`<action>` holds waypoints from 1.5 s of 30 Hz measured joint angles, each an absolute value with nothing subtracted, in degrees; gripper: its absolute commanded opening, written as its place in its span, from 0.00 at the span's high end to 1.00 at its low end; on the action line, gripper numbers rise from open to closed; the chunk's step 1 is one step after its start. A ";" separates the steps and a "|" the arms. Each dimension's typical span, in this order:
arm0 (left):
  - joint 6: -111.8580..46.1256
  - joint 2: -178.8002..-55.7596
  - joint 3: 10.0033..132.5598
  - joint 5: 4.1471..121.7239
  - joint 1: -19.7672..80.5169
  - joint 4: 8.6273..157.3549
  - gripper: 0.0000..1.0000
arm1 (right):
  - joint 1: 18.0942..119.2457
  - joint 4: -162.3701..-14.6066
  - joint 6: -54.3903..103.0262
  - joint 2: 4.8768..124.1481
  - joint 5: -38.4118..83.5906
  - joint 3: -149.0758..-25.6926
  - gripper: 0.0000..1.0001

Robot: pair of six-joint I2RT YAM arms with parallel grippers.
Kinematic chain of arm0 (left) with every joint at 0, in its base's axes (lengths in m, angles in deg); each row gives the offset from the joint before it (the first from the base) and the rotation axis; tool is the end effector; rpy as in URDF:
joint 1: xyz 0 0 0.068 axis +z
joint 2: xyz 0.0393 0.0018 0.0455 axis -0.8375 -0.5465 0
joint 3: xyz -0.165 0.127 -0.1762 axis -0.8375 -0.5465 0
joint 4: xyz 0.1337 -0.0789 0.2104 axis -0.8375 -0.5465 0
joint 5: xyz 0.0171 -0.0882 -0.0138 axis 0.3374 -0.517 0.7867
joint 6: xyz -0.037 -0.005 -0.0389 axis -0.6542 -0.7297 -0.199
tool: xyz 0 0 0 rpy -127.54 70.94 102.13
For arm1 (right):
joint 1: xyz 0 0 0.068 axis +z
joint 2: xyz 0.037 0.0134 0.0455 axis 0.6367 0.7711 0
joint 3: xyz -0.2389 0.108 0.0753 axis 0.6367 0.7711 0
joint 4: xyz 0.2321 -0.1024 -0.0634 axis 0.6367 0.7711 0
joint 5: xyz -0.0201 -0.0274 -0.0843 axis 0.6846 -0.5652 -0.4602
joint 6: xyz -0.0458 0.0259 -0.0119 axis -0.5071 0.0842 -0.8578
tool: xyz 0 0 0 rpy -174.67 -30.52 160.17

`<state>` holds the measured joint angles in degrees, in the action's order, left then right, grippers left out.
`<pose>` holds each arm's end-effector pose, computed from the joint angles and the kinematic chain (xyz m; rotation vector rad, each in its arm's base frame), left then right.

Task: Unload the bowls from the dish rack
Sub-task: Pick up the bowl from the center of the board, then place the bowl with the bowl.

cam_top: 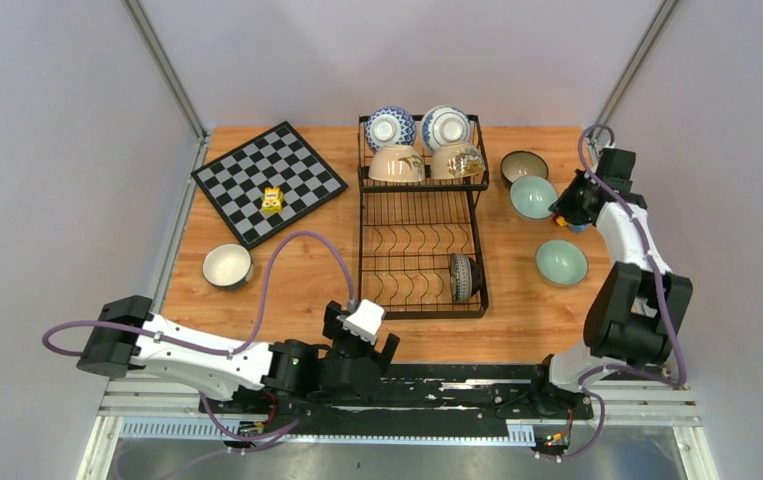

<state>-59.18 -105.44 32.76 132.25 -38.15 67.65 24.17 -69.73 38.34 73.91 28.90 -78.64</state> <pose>0.0126 -0.2132 0.2172 0.4720 1.8607 -0.3006 0.3400 -0.0846 0.2605 0.6015 2.2364 0.3305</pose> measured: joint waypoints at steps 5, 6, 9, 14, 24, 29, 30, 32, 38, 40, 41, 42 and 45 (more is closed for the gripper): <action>-59.87 -100.99 30.62 132.73 -38.13 68.05 0.00 | 24.17 -66.23 42.39 63.00 25.95 -78.62 1.00; -60.01 -100.07 29.90 132.76 -38.13 68.37 0.00 | 24.17 -65.21 43.13 60.86 24.51 -78.49 1.00; -60.38 -98.60 28.54 132.71 -38.13 69.34 0.00 | 24.08 -62.74 45.29 54.98 19.57 -76.26 1.00; -60.68 -98.25 27.60 131.82 -38.13 70.56 0.00 | 22.70 -57.40 47.98 49.17 13.15 -69.62 1.00; -61.12 -97.25 27.14 130.00 -38.13 71.85 0.00 | 20.45 -53.86 49.34 45.36 9.10 -60.76 1.00; -62.21 -96.68 26.20 129.43 -38.13 71.85 0.00 | 19.38 -54.69 49.73 44.93 8.73 -57.77 1.00; -62.30 -96.68 26.07 129.39 -38.13 71.92 0.00 | 19.21 -54.95 49.82 44.95 8.73 -57.25 1.00; -62.45 -96.66 25.77 129.30 -38.13 71.89 0.00 | 18.83 -55.63 50.06 44.95 8.82 -56.48 1.00; -62.45 -96.68 25.70 129.28 -38.13 72.05 0.00 | 17.89 -58.25 50.74 44.99 9.01 -54.80 1.00; -62.45 -96.68 25.70 129.30 -38.13 72.16 0.00 | 17.61 -59.24 50.76 45.01 9.15 -54.43 1.00; -62.48 -96.70 25.70 129.30 -38.13 72.20 0.00 | 17.52 -59.72 50.76 45.08 9.17 -54.27 1.00; -62.45 -96.72 25.70 129.28 -38.13 72.22 0.00 | 17.37 -60.20 50.76 45.17 9.23 -54.14 1.00; -62.67 -96.77 25.70 129.28 -38.13 72.22 0.00 | 17.26 -61.40 50.76 45.58 9.36 -53.66 1.00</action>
